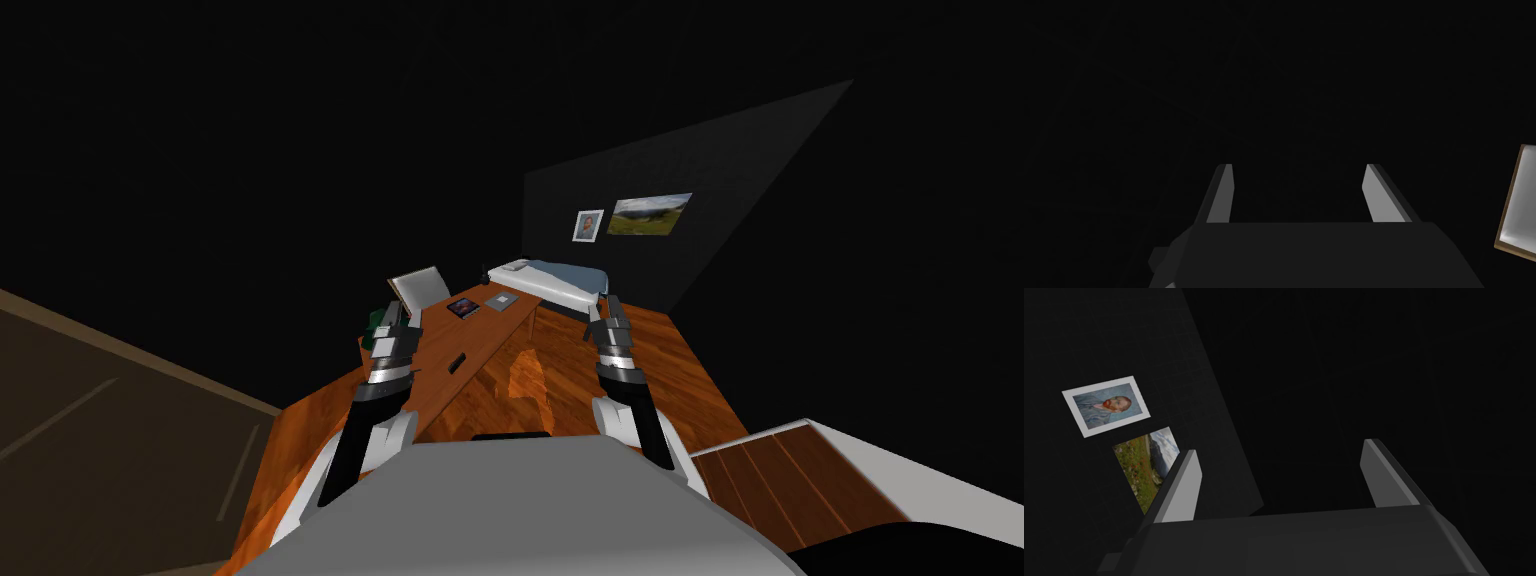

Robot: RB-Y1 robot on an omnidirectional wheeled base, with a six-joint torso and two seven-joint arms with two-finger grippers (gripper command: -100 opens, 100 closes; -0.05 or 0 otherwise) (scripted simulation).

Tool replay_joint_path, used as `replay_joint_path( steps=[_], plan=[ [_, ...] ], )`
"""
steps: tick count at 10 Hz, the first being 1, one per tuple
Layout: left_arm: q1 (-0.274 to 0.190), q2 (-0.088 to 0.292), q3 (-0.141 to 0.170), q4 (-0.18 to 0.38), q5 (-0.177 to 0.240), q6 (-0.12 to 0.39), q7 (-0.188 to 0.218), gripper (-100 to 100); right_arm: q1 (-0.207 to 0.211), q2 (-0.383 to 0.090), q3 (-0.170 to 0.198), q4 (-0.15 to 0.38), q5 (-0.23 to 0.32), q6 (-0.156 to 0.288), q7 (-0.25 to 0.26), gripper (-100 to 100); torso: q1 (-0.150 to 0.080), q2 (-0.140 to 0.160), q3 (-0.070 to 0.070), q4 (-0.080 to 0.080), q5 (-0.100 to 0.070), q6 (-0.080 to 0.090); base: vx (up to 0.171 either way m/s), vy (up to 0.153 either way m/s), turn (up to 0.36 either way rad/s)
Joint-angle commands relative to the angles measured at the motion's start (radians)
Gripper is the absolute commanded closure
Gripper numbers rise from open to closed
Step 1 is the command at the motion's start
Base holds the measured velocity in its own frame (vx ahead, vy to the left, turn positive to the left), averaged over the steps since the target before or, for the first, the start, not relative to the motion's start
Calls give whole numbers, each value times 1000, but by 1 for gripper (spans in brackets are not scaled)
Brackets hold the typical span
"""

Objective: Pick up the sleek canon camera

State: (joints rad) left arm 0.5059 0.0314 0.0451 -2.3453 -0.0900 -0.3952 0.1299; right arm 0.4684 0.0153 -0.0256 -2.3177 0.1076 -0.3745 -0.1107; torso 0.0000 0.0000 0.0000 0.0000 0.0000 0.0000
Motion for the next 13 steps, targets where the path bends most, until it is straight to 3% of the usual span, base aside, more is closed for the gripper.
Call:
replay_joint_path(
  steps=[1,4,5,8,9,11,12,13],
  plan=[
    [3,40,3,19,21,25,12,-100,0,0,0,0,0,0,0,0,0,0,0,0,0,0,31,-18,-25],
    [11,96,9,64,72,85,41,-100,0,0,0,0,0,0,0,0,-2,-5,-3,-1,0,0,71,-39,-31],
    [11,96,9,64,72,85,41,-100,0,0,0,0,0,0,0,0,-2,-5,-3,-1,0,0,51,-36,-4],
    [24,154,16,126,146,167,84,-100,0,0,0,0,0,0,0,0,-3,-5,-3,-1,-1,0,81,-48,-39],
    [24,154,16,126,146,169,84,-100,0,0,0,0,0,0,0,0,-3,-7,-4,-2,-1,0,83,-39,-5],
    [34,194,22,174,205,235,118,-100,0,0,0,0,0,0,0,0,-3,-5,-3,-1,-1,0,85,-52,-43],
    [34,194,22,174,205,236,118,-100,0,0,0,0,0,0,0,0,-4,-6,-4,-1,-1,0,77,-48,-7],
    [40,214,24,200,237,271,136,-100,0,0,0,0,0,0,0,0,-3,-5,-3,-1,-1,0,90,-37,-24]
  ],
)
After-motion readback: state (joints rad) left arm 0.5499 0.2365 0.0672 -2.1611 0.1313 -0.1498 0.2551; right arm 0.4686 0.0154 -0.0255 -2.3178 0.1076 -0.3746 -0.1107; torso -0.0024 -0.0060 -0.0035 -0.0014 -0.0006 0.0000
